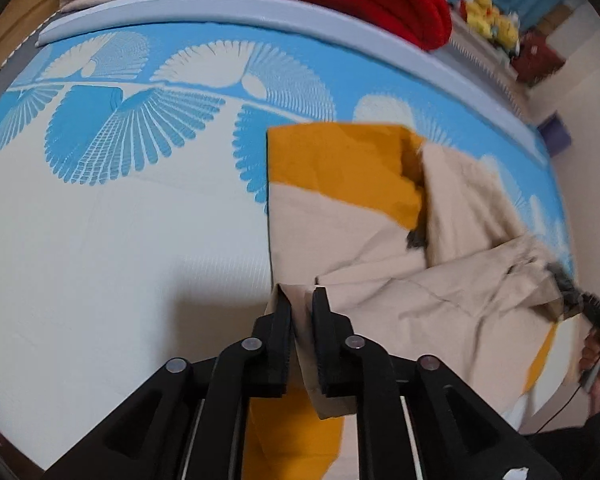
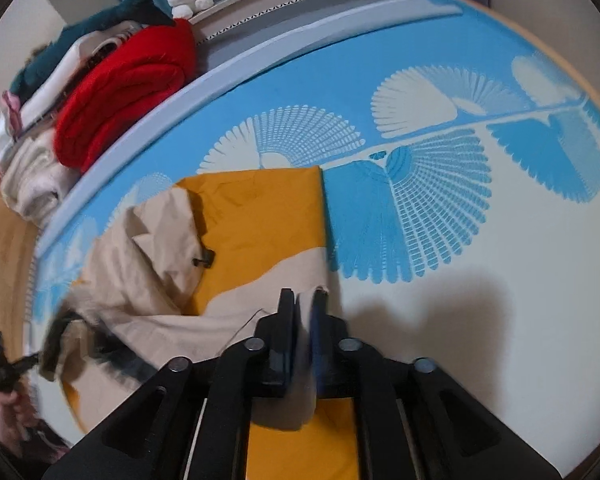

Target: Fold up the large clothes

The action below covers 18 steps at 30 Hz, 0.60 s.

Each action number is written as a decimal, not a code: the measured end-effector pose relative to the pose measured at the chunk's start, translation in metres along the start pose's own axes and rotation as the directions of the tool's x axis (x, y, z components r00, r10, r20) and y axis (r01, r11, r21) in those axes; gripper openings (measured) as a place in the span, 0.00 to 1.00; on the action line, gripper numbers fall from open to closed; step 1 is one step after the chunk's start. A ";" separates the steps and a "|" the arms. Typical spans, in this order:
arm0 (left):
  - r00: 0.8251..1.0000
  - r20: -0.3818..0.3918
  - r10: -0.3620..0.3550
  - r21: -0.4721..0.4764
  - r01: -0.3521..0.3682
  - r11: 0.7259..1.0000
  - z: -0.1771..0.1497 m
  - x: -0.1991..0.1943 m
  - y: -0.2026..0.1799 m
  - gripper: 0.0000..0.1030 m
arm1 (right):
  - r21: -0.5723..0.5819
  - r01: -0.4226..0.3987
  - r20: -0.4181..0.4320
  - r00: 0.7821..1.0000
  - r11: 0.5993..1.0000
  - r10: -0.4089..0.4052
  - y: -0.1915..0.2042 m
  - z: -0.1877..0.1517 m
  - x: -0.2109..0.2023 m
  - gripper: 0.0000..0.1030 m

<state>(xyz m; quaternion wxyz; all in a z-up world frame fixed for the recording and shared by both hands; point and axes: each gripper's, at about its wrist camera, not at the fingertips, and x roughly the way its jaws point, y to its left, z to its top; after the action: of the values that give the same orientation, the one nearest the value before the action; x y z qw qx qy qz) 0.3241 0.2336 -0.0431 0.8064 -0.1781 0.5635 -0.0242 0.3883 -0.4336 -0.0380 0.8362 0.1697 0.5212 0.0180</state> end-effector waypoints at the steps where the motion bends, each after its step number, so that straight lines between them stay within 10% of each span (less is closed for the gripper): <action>1: 1.000 0.014 -0.022 -0.031 0.022 0.999 0.000 -0.004 0.005 0.15 | 0.019 -0.021 0.017 1.000 1.000 0.020 -0.003 0.001 -0.006 0.14; 6: 0.995 0.094 0.013 -0.073 -0.006 0.997 -0.007 -0.024 0.014 0.25 | 0.081 -0.057 0.140 0.989 0.995 0.045 -0.016 -0.001 -0.037 0.49; 18: 0.995 -0.033 0.099 -0.035 -0.100 0.994 -0.025 0.024 0.013 0.37 | -0.066 0.061 -0.084 0.994 0.996 -0.067 -0.002 -0.037 0.023 0.50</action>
<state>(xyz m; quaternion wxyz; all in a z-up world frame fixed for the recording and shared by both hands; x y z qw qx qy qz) 0.3079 0.2333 -0.0765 0.7942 -0.1642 0.5846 0.0237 0.3665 -0.4206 -0.0731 0.8181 0.1254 0.5611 0.0149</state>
